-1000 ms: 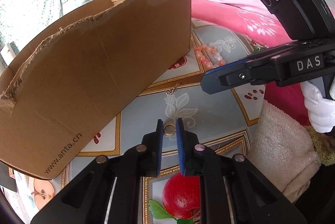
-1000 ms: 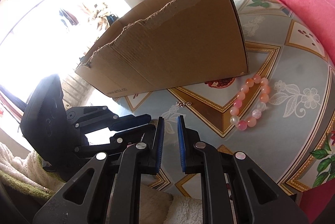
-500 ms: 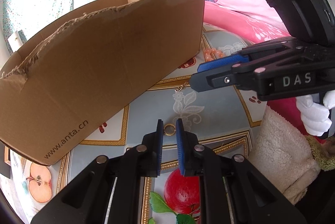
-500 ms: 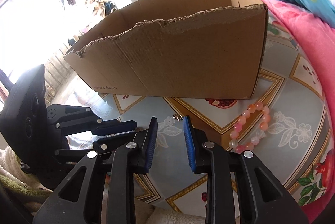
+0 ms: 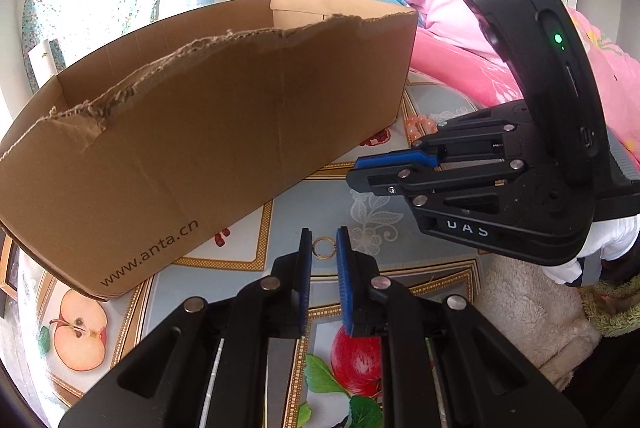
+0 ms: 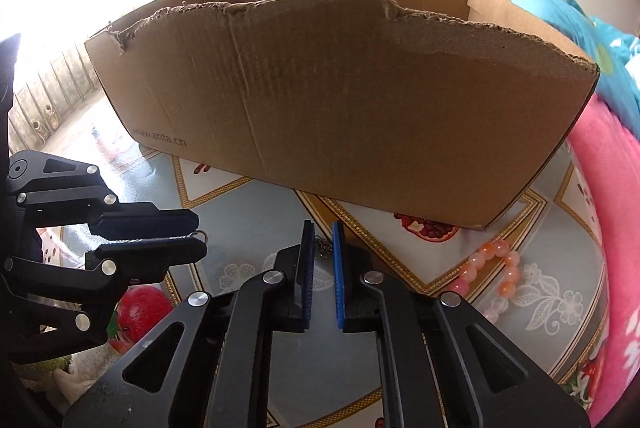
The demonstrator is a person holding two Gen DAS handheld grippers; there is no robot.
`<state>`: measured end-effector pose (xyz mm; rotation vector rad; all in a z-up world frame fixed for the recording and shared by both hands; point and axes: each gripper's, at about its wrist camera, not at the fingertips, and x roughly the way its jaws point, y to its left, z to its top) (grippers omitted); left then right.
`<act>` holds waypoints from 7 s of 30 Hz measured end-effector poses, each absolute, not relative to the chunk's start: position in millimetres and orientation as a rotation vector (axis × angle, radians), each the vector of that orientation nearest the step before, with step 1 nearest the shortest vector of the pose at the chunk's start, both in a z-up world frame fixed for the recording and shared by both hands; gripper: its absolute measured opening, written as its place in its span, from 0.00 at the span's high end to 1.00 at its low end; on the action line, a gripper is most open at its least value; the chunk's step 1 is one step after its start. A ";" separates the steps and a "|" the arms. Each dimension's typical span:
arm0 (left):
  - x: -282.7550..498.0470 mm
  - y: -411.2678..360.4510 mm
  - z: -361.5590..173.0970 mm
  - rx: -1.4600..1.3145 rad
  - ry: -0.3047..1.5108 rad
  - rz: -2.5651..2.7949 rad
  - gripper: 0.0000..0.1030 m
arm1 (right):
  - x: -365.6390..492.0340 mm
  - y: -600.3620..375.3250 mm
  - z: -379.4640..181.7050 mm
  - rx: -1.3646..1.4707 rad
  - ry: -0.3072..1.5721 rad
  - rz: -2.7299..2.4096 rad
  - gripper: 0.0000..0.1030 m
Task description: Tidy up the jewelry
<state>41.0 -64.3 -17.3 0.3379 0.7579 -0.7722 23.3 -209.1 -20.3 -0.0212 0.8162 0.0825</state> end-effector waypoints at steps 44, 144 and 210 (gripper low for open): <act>48.7 -48.0 131.9 0.291 0.451 -0.752 0.89 | 55.1 -267.3 131.9 0.270 0.555 0.264 1.00; 37.2 -41.6 -29.2 0.236 0.824 -0.529 0.23 | -2.8 -295.1 -34.0 0.213 0.900 -0.120 0.91; 48.9 -35.1 -6.0 0.062 0.786 -0.709 0.31 | 29.3 -232.4 -40.6 0.427 0.996 0.097 0.92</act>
